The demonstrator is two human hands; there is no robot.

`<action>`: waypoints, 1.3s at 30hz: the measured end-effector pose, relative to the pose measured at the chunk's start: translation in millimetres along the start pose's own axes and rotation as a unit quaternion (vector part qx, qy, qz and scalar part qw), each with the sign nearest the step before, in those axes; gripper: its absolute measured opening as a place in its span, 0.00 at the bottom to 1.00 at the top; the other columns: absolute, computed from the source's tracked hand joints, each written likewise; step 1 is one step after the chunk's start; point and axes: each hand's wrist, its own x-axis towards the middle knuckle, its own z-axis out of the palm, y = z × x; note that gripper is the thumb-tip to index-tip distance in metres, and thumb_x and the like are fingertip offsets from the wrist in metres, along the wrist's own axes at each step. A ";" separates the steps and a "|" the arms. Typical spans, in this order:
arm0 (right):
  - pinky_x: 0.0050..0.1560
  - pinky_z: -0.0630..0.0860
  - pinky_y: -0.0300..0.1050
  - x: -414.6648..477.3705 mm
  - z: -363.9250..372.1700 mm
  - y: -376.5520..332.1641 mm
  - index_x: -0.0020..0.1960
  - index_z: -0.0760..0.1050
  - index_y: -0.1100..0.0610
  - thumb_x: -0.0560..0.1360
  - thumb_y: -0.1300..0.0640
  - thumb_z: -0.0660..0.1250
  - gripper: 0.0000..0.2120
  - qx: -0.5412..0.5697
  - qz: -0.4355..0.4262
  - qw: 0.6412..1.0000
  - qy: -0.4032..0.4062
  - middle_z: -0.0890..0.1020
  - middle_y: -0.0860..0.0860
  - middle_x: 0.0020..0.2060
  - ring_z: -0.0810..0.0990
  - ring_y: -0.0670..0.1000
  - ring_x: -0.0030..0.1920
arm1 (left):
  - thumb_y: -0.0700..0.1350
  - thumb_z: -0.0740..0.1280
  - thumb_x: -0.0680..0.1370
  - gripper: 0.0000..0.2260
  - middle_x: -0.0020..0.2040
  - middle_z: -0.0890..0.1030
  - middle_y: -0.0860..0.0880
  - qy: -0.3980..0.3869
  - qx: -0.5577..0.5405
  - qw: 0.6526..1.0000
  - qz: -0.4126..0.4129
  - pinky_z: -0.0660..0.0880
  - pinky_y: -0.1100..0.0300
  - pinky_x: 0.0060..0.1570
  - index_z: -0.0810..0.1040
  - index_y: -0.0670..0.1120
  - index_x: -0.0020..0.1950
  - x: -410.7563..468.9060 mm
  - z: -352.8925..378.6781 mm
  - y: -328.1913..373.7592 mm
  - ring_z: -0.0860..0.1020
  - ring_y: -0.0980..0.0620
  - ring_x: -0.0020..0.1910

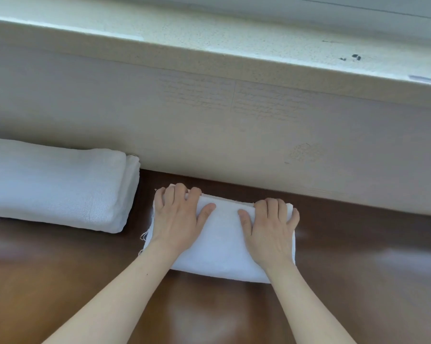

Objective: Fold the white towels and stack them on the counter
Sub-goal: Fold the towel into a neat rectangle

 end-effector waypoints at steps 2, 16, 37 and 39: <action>0.64 0.59 0.69 2.7 7.8 2.1 0.54 0.73 0.56 0.80 0.40 0.51 0.22 -0.011 0.010 0.999 -0.045 0.77 0.55 0.55 0.71 0.64 0.66 | 0.63 0.52 0.80 0.23 0.58 0.74 0.45 -0.060 -0.027 0.998 -0.015 0.56 0.39 0.70 0.76 0.50 0.61 0.2 9.2 -6.7 0.71 0.39 0.63; 0.59 0.59 0.58 26.3 20.8 14.4 0.58 0.70 0.45 0.78 0.40 0.33 0.29 0.007 0.037 0.987 -0.157 0.73 0.46 0.50 0.69 0.53 0.53 | 0.63 0.39 0.80 0.28 0.61 0.74 0.50 -0.158 -0.059 0.983 -0.065 0.58 0.41 0.72 0.73 0.56 0.65 16.1 22.2 -12.3 0.68 0.46 0.68; 0.73 0.40 0.72 -33.4 2.0 2.0 0.79 0.44 0.37 0.77 0.30 0.33 0.32 -0.015 -0.010 0.980 -0.197 0.46 0.45 0.80 0.40 0.56 0.80 | 0.68 0.36 0.78 0.31 0.82 0.41 0.54 -0.195 -0.026 0.979 0.059 0.33 0.38 0.74 0.41 0.61 0.81 -26.3 17.4 24.1 0.36 0.49 0.80; 0.73 0.40 0.71 -35.0 0.4 4.5 0.79 0.41 0.37 0.78 0.32 0.34 0.30 -0.017 -0.016 0.979 -0.200 0.43 0.44 0.80 0.38 0.54 0.79 | 0.69 0.39 0.79 0.31 0.82 0.41 0.55 -0.183 -0.020 0.982 0.038 0.33 0.37 0.74 0.42 0.61 0.81 -28.5 18.4 12.7 0.35 0.48 0.79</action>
